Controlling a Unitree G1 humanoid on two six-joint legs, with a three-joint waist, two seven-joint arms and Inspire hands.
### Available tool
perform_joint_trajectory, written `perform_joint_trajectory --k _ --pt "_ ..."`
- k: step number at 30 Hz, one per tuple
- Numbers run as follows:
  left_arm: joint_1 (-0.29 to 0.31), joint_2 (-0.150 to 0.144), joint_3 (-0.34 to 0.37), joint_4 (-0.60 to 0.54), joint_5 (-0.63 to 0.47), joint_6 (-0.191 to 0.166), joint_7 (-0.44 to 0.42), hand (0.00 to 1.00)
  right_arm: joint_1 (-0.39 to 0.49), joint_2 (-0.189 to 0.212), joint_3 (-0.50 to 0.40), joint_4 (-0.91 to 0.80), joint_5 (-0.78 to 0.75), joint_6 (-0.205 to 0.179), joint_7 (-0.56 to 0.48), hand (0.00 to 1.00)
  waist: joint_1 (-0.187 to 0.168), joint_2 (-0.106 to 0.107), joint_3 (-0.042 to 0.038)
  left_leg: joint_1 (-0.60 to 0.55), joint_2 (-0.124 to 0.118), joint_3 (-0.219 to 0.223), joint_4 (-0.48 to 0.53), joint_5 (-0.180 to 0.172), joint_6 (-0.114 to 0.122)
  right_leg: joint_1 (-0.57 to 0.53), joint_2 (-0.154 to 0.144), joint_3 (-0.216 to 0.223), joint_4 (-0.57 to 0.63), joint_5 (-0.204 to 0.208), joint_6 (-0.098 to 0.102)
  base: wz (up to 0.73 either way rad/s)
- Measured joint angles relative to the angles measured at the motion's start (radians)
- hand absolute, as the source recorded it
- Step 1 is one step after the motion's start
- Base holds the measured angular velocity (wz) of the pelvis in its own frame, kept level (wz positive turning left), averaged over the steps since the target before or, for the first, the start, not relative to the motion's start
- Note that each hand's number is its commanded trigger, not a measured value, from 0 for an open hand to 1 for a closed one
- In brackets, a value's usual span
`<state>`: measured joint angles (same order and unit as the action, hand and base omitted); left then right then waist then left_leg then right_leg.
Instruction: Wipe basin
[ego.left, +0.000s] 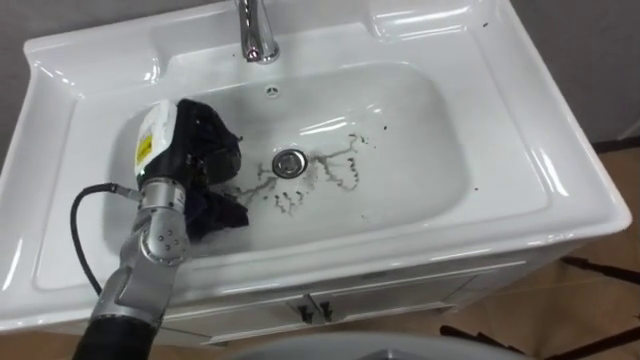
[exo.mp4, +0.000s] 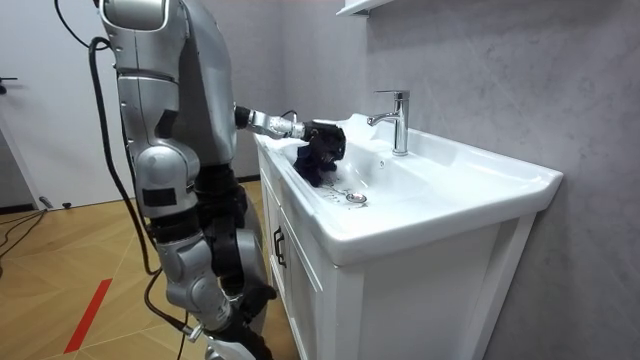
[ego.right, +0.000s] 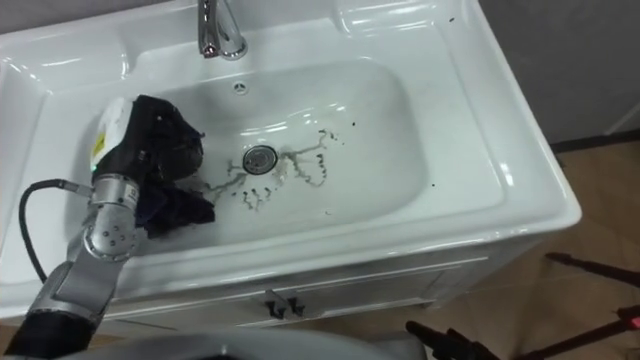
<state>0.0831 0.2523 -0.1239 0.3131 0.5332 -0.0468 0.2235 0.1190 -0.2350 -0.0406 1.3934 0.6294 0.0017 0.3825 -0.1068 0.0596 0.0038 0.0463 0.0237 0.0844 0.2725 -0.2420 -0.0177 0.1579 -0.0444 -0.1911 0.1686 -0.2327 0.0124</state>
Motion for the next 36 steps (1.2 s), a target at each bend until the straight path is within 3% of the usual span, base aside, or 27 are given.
perform_joint_trajectory --k 5,17,24,29,32,36 --pt "-0.001 0.0 -0.009 0.022 0.002 0.004 0.0 1.0 -0.001 -0.003 0.015 -0.002 0.013 -0.001 0.0 0.0 -0.005 0.009 -0.0024 -0.002 -0.001 0.0 0.0 0.0 0.0 -0.001 0.0 0.001 -0.002 0.0 0.0 0.0" --pt "0.0 0.001 -0.039 0.023 0.022 0.004 0.0 1.0 -0.001 -0.004 0.022 -0.024 0.031 -0.001 0.0 0.0 -0.006 0.009 0.0051 -0.003 -0.001 -0.002 -0.003 0.0 0.0 -0.002 0.0 0.0 -0.002 -0.001 0.0 0.0" --pt "-0.002 0.004 -0.038 0.055 0.054 0.003 0.002 1.0 0.002 -0.004 0.031 -0.04 0.029 -0.001 -0.003 0.0 -0.012 0.009 0.0047 -0.009 -0.001 -0.002 0.0 0.0 0.0 -0.006 0.0 -0.001 -0.006 -0.001 0.0 0.0" --pt "-0.002 0.003 -0.038 0.077 0.182 0.002 0.005 1.0 0.017 -0.007 0.019 -0.04 0.027 -0.001 -0.001 0.0 -0.005 0.015 0.0012 -0.009 -0.001 0.001 -0.002 0.0 0.0 -0.007 0.0 0.003 -0.01 0.0 0.0 0.0" --pt "-0.001 0.003 -0.038 0.114 0.198 0.0 0.017 1.0 0.022 -0.015 0.019 -0.048 0.029 0.0 -0.001 0.0 0.003 0.023 -0.0044 -0.009 0.0 0.007 -0.004 0.0 0.0 -0.009 0.0 0.003 -0.01 0.0 0.0 -0.04" --pt "0.006 0.003 -0.038 0.137 0.223 0.003 0.036 1.0 0.025 -0.026 0.019 -0.057 0.027 0.001 -0.001 0.0 0.005 0.025 -0.006 -0.015 0.0 0.007 -0.005 0.0 0.0 -0.016 0.0 0.001 -0.01 0.0 0.0 0.0"
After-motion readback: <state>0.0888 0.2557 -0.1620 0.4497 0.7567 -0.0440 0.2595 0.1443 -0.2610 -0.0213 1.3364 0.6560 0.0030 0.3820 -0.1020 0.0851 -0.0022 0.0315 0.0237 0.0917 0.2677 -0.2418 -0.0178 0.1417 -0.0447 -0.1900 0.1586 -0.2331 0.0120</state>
